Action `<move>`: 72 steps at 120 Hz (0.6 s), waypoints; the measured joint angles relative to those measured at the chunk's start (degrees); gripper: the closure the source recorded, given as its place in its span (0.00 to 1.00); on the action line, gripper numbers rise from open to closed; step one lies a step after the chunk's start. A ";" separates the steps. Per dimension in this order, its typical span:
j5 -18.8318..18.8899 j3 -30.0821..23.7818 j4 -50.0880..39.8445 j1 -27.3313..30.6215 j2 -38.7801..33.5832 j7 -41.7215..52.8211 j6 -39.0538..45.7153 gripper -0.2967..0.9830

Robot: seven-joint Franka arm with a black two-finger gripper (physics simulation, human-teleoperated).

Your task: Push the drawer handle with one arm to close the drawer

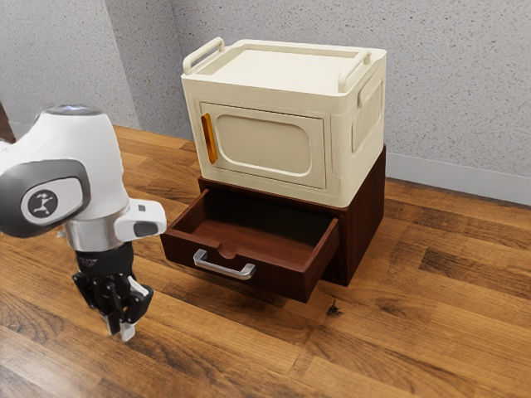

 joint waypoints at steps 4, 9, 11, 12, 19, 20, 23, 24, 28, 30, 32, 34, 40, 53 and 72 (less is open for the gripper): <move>0.34 0.09 0.06 0.00 1.14 -0.10 1.10 0.73; 0.76 0.18 0.95 0.00 3.28 -0.21 2.53 0.74; 1.00 0.21 1.40 0.00 4.13 -0.25 3.08 0.74; 1.14 0.21 1.65 0.00 4.55 -0.27 3.36 0.75; 1.89 0.23 3.13 0.00 7.31 -0.44 5.45 0.76; 1.98 0.23 3.25 0.00 7.63 -0.47 5.76 0.76; 2.20 0.25 3.65 0.00 8.68 -0.54 6.69 0.76; 2.27 0.26 3.79 0.00 9.04 -0.57 7.00 0.76; 2.50 0.35 4.23 0.02 10.23 -0.67 8.18 0.76; 2.64 0.43 4.44 0.02 10.85 -0.72 8.76 0.77; 2.97 0.53 4.65 0.01 11.55 -0.77 9.40 0.77; 3.31 0.73 4.88 0.02 12.16 -0.81 10.03 0.77; 4.11 1.50 5.91 0.04 14.08 -0.95 11.70 0.77; 5.78 2.22 8.89 0.02 18.27 -1.19 14.58 0.78; 7.15 2.44 13.21 0.03 23.93 -1.47 17.26 0.78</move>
